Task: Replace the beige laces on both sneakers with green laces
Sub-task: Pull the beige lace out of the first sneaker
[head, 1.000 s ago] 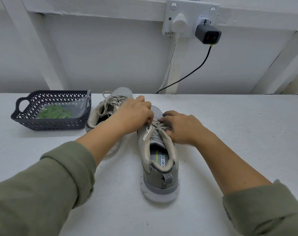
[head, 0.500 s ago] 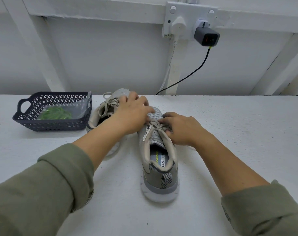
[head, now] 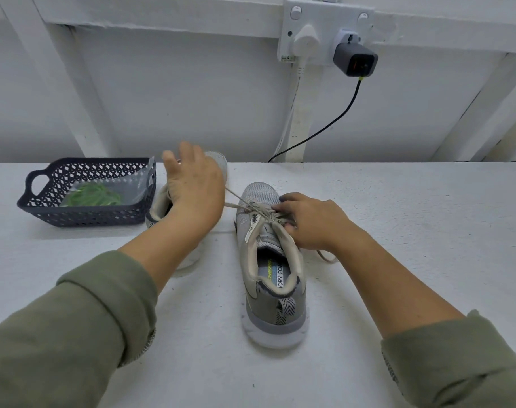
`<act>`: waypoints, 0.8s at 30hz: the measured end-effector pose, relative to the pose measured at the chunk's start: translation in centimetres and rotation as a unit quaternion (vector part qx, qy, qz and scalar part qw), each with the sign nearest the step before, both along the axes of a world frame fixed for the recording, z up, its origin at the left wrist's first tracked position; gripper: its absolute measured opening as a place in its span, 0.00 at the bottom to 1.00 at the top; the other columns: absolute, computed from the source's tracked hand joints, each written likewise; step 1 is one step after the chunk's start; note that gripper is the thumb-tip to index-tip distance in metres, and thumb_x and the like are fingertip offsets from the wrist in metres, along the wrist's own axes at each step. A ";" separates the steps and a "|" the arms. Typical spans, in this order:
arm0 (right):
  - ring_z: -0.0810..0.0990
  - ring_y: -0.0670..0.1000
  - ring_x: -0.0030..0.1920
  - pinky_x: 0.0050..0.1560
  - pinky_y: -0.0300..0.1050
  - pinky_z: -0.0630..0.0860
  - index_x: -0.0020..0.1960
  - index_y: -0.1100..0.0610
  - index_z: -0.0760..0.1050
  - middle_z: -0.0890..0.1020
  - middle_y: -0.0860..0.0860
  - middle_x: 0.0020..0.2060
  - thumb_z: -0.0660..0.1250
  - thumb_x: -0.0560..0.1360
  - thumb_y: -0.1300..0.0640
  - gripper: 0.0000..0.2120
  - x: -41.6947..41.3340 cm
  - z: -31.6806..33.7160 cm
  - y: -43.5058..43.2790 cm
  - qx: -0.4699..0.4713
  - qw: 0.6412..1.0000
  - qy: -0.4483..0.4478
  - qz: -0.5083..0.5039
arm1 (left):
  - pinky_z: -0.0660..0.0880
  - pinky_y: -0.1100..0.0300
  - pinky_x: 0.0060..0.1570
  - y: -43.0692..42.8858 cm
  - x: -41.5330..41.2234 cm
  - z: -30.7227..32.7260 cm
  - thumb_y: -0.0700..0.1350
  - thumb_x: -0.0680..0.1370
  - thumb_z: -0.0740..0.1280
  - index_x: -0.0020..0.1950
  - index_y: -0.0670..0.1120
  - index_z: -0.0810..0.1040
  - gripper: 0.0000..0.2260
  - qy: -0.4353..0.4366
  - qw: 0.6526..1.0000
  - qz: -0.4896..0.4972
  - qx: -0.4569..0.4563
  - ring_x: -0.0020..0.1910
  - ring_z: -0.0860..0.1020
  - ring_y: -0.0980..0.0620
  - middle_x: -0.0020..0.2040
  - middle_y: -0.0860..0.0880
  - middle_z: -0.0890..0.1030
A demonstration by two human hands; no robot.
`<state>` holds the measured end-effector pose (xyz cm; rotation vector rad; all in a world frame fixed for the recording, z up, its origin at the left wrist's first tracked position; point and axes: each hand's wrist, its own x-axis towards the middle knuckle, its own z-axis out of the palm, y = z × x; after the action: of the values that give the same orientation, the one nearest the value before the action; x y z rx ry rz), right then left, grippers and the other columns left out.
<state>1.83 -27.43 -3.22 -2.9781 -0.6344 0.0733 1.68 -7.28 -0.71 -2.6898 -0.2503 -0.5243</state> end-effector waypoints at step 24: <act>0.72 0.49 0.66 0.59 0.52 0.72 0.70 0.42 0.68 0.65 0.41 0.72 0.60 0.76 0.49 0.23 0.0 -0.1 0.0 0.021 1.000 0.010 -0.007 | 0.54 0.48 0.60 -0.9 0.0 -0.7 0.45 0.77 0.65 0.62 0.61 0.76 0.16 0.062 0.959 -0.269 -0.062 0.69 0.57 0.41 0.72 0.50 0.63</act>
<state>1.83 -27.46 -3.32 -2.9377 -0.6060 0.0876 1.64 -8.14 -1.39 -2.8899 0.5159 -0.4975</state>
